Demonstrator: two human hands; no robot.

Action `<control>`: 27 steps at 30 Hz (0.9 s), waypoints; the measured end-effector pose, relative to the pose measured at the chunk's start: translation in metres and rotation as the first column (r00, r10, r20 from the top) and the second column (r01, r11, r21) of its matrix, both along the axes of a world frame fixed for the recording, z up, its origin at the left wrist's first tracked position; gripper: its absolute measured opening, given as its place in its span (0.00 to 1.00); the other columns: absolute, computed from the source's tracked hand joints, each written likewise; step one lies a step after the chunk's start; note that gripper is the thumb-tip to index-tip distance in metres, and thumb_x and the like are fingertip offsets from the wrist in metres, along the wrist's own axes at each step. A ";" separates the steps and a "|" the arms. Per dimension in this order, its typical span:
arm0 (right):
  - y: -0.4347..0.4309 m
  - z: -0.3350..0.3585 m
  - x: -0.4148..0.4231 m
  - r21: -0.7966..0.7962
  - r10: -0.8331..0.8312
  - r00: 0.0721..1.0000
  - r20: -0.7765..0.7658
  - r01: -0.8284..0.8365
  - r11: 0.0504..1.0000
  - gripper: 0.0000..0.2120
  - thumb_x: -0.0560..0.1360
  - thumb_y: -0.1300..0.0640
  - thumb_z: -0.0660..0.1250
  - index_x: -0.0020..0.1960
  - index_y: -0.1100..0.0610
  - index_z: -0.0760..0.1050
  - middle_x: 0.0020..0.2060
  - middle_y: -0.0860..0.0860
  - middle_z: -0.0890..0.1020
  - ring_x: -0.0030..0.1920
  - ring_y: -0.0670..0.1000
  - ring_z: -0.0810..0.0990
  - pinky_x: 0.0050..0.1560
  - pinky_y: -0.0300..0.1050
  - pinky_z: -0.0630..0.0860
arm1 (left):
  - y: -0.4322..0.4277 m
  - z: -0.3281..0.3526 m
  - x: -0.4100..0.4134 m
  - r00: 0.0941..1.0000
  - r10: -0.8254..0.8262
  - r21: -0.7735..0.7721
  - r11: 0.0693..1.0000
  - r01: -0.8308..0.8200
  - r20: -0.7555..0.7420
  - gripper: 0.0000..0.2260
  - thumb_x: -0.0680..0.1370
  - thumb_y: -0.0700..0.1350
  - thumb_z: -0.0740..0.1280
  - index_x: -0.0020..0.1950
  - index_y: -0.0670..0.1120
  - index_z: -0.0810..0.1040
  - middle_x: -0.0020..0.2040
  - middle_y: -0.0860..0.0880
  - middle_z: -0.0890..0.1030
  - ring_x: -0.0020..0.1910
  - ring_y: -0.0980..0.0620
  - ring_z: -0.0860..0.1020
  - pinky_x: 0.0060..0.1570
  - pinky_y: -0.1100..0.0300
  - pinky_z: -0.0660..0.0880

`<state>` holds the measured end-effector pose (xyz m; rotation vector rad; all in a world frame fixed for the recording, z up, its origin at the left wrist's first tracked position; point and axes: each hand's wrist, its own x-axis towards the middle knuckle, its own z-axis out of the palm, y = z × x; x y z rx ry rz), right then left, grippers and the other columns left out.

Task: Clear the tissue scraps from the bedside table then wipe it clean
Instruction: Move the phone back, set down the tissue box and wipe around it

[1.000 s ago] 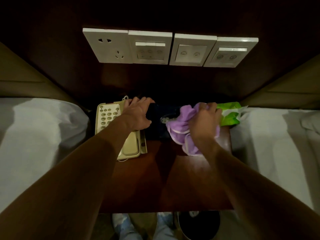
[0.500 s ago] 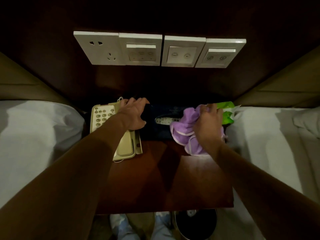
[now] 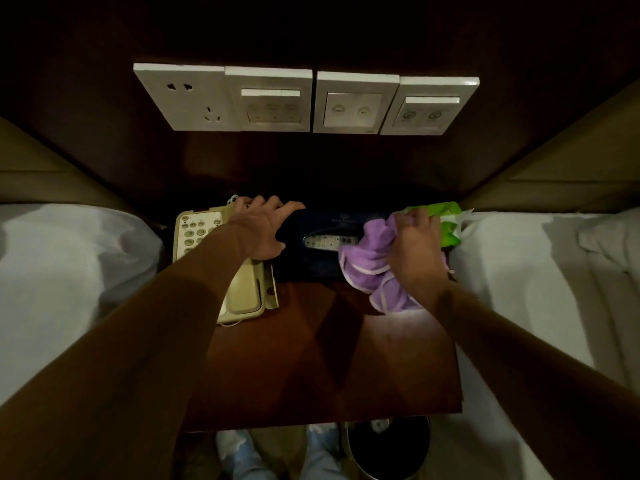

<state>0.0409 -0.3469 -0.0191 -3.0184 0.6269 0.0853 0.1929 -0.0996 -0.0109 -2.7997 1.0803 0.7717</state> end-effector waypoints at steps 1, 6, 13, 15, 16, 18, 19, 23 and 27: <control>0.011 0.000 0.006 0.014 0.000 1.000 0.018 0.000 1.000 0.16 0.71 0.66 0.63 0.58 0.59 0.76 0.56 0.61 0.75 0.55 0.63 0.72 0.53 0.53 0.66 | 0.000 0.000 0.000 1.000 -0.002 0.009 1.000 0.002 -0.003 0.38 0.77 0.54 0.70 0.81 0.62 0.51 0.72 0.48 0.68 0.72 0.44 0.67 0.73 0.42 0.57; 0.091 0.005 0.053 0.177 0.104 0.993 0.053 -0.112 0.978 0.14 0.75 0.64 0.64 0.61 0.59 0.76 0.60 0.58 0.72 0.59 0.62 0.69 0.56 0.53 0.68 | 0.000 -0.003 -0.001 1.000 -0.012 0.054 0.998 0.012 0.000 0.40 0.78 0.54 0.69 0.82 0.62 0.47 0.76 0.48 0.65 0.73 0.43 0.65 0.72 0.42 0.56; 0.050 0.009 0.034 0.171 0.171 0.983 0.074 -0.181 0.969 0.21 0.74 0.65 0.61 0.66 0.55 0.74 0.62 0.57 0.71 0.59 0.61 0.69 0.56 0.52 0.68 | 0.002 -0.006 0.000 0.999 -0.029 0.051 0.998 0.028 0.023 0.39 0.78 0.56 0.68 0.82 0.63 0.46 0.76 0.48 0.66 0.72 0.43 0.66 0.71 0.43 0.57; 0.040 0.006 0.026 0.174 0.102 0.990 0.096 -0.118 0.978 0.22 0.73 0.67 0.62 0.66 0.56 0.75 0.61 0.58 0.72 0.57 0.61 0.70 0.56 0.54 0.71 | 0.005 -0.006 0.002 0.999 -0.029 0.048 0.998 0.029 0.017 0.39 0.79 0.57 0.68 0.81 0.64 0.46 0.76 0.49 0.66 0.73 0.44 0.66 0.72 0.42 0.57; 0.042 0.006 0.026 0.190 0.080 0.992 0.100 -0.098 0.977 0.22 0.72 0.67 0.62 0.65 0.57 0.76 0.61 0.59 0.73 0.57 0.61 0.69 0.56 0.54 0.71 | 0.005 -0.005 0.003 1.000 -0.029 0.045 0.999 0.029 0.006 0.39 0.79 0.56 0.68 0.81 0.64 0.46 0.76 0.49 0.66 0.73 0.44 0.66 0.72 0.42 0.57; 0.057 0.004 0.032 0.223 0.107 0.988 0.107 -0.128 0.966 0.19 0.73 0.67 0.62 0.63 0.57 0.76 0.62 0.57 0.72 0.59 0.60 0.69 0.57 0.51 0.70 | 0.006 -0.005 0.005 0.999 -0.029 0.043 0.999 0.030 -0.014 0.39 0.79 0.56 0.69 0.82 0.65 0.46 0.76 0.50 0.66 0.73 0.44 0.65 0.72 0.41 0.56; 0.070 0.004 0.035 0.231 0.180 0.978 0.105 -0.200 0.952 0.18 0.74 0.65 0.63 0.63 0.56 0.75 0.62 0.56 0.72 0.61 0.59 0.68 0.57 0.49 0.69 | 0.007 -0.006 0.006 0.999 -0.029 0.042 0.999 0.030 -0.019 0.40 0.79 0.56 0.69 0.82 0.65 0.46 0.77 0.50 0.65 0.73 0.44 0.65 0.73 0.41 0.56; 0.127 -0.002 0.032 0.289 0.455 0.886 0.088 -0.460 0.840 0.19 0.72 0.63 0.68 0.63 0.57 0.76 0.63 0.56 0.73 0.60 0.60 0.69 0.54 0.50 0.71 | 0.009 -0.009 0.007 0.999 -0.019 0.058 0.998 0.022 -0.048 0.42 0.78 0.51 0.69 0.81 0.68 0.44 0.78 0.51 0.63 0.74 0.44 0.63 0.75 0.40 0.54; 0.125 0.012 0.006 0.371 0.567 0.819 0.083 -0.554 0.745 0.24 0.69 0.59 0.68 0.65 0.58 0.75 0.63 0.55 0.73 0.60 0.57 0.67 0.57 0.52 0.72 | 0.012 -0.008 0.009 0.997 -0.033 0.039 0.999 0.035 -0.067 0.38 0.81 0.58 0.66 0.81 0.69 0.41 0.79 0.51 0.62 0.74 0.43 0.63 0.75 0.38 0.53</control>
